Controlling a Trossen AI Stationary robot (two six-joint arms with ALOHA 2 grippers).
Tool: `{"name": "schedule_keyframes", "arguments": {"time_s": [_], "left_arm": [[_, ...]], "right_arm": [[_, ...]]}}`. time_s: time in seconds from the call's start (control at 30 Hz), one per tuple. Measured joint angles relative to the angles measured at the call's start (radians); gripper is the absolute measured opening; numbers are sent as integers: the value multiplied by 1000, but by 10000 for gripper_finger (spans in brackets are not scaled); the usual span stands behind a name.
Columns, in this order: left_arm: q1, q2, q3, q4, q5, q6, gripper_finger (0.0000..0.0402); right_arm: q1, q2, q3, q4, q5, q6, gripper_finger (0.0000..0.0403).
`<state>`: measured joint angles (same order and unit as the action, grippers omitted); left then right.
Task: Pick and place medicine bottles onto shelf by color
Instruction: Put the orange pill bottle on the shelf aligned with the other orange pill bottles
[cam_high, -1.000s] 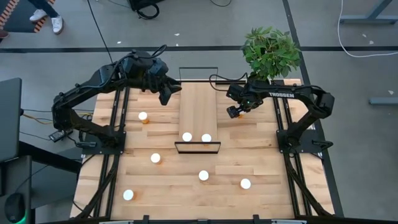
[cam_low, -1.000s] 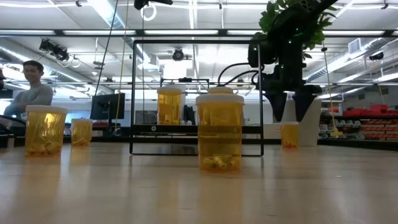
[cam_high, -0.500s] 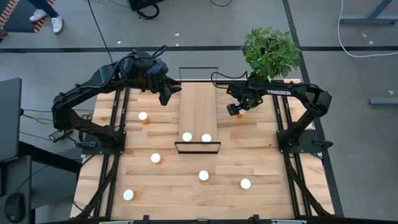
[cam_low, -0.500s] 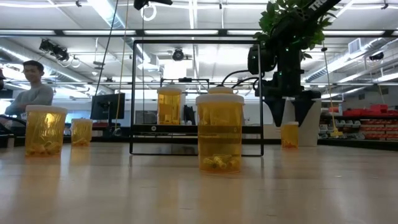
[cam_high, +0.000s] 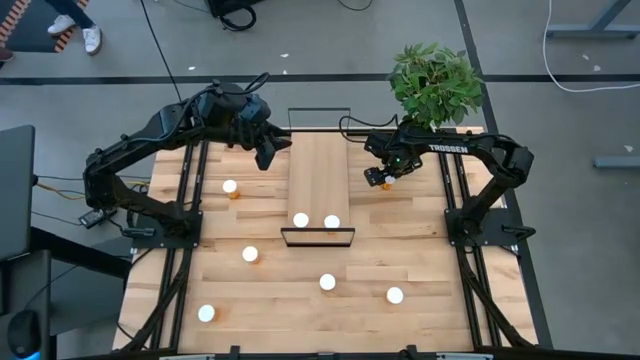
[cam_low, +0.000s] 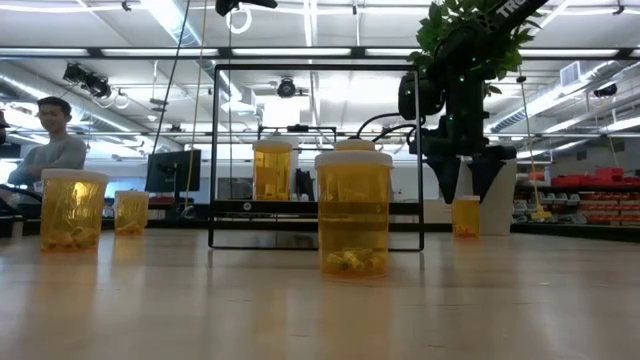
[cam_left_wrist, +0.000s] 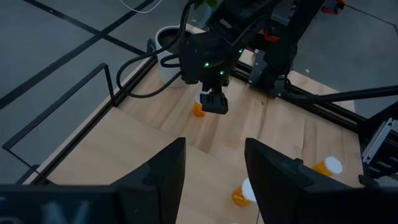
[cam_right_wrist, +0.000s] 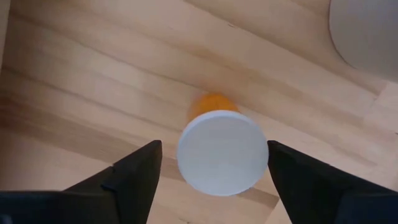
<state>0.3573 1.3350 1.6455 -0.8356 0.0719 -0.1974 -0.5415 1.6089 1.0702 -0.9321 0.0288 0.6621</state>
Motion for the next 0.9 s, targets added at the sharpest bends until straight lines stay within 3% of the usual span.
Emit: {"name": "schedule_keyframes", "arguments": {"time_s": [0.6,0.9], "left_arm": [[0,0,0,0,0,10,172],[0,0,0,0,0,80,172]], "right_arm": [[1,-1,0,-4,-8,-13,255],[33,-1,0,-4,-90,-27,244]]}}
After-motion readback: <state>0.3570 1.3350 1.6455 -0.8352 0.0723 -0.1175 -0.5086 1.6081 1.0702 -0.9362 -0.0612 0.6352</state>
